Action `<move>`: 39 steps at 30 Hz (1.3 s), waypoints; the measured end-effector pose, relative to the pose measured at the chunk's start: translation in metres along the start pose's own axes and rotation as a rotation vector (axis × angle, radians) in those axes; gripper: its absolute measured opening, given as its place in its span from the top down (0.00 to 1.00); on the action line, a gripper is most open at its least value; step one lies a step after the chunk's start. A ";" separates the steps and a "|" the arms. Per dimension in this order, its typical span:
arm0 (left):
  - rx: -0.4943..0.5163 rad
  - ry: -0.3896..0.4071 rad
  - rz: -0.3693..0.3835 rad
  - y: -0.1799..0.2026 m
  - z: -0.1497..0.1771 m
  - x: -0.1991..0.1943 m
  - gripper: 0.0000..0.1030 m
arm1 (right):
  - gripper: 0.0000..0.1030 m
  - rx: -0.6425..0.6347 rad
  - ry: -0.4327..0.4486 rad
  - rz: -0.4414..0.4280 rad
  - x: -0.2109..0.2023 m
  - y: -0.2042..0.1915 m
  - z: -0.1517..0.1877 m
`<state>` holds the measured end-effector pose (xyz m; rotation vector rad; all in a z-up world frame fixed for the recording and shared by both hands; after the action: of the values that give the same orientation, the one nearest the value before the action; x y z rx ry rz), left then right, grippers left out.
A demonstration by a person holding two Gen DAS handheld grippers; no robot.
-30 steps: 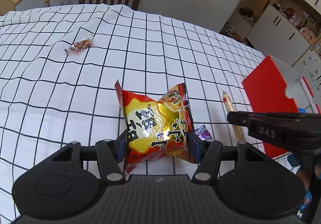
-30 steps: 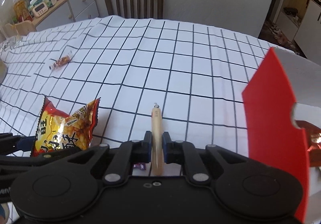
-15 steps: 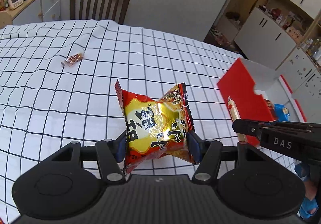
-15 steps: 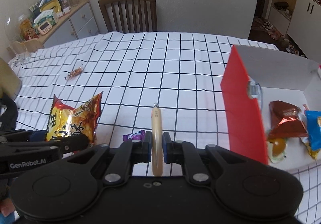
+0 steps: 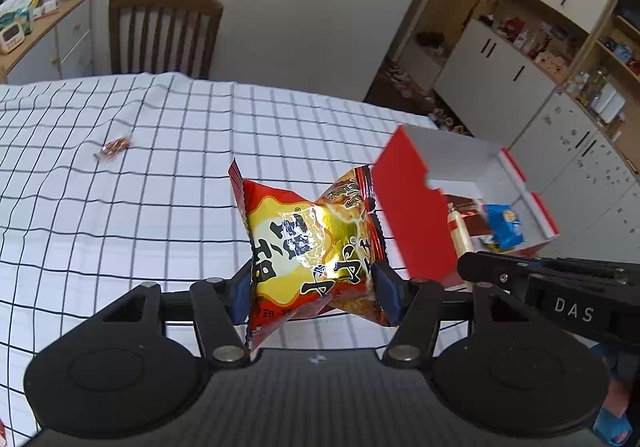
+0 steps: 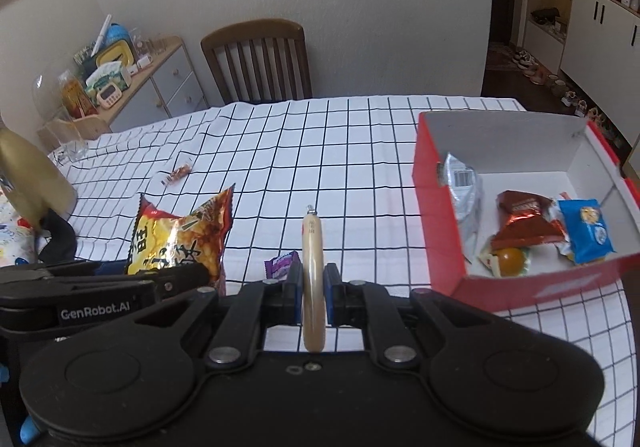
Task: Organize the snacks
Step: 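Carry the chip bag with the left tool while the right carries the stick into the box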
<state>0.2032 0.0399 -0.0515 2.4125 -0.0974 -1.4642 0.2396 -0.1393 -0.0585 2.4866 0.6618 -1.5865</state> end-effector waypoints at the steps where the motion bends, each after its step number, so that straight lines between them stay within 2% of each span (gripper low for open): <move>1: 0.003 0.002 0.003 0.005 0.000 -0.002 0.42 | 0.91 0.004 0.005 -0.002 -0.004 0.003 0.002; 6: 0.020 0.018 0.020 0.034 -0.001 -0.012 0.42 | 0.91 0.014 0.028 -0.014 -0.024 0.018 0.008; 18: 0.026 0.042 0.032 0.108 -0.007 -0.008 0.42 | 0.91 0.031 0.066 -0.057 -0.066 0.076 0.016; 30: 0.049 0.040 0.007 0.187 -0.020 0.030 0.42 | 0.91 0.052 0.091 -0.064 -0.083 0.161 0.014; 39: 0.073 0.022 -0.030 0.223 -0.039 0.064 0.42 | 0.91 0.079 0.094 -0.032 -0.080 0.219 0.008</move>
<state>0.2905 -0.1769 -0.0219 2.4980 -0.1116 -1.4710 0.2965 -0.3619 -0.0201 2.6343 0.6663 -1.5439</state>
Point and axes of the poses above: each gripper's, at about its wrist camera, not at the fingertips, and x roughly the way its jaws point, y to its right, z to its underside, the point moved 3 cm from there along x, roughly the way its jaws point, and after that the axes turned 14 degrees about -y, right-handed, at the moved point
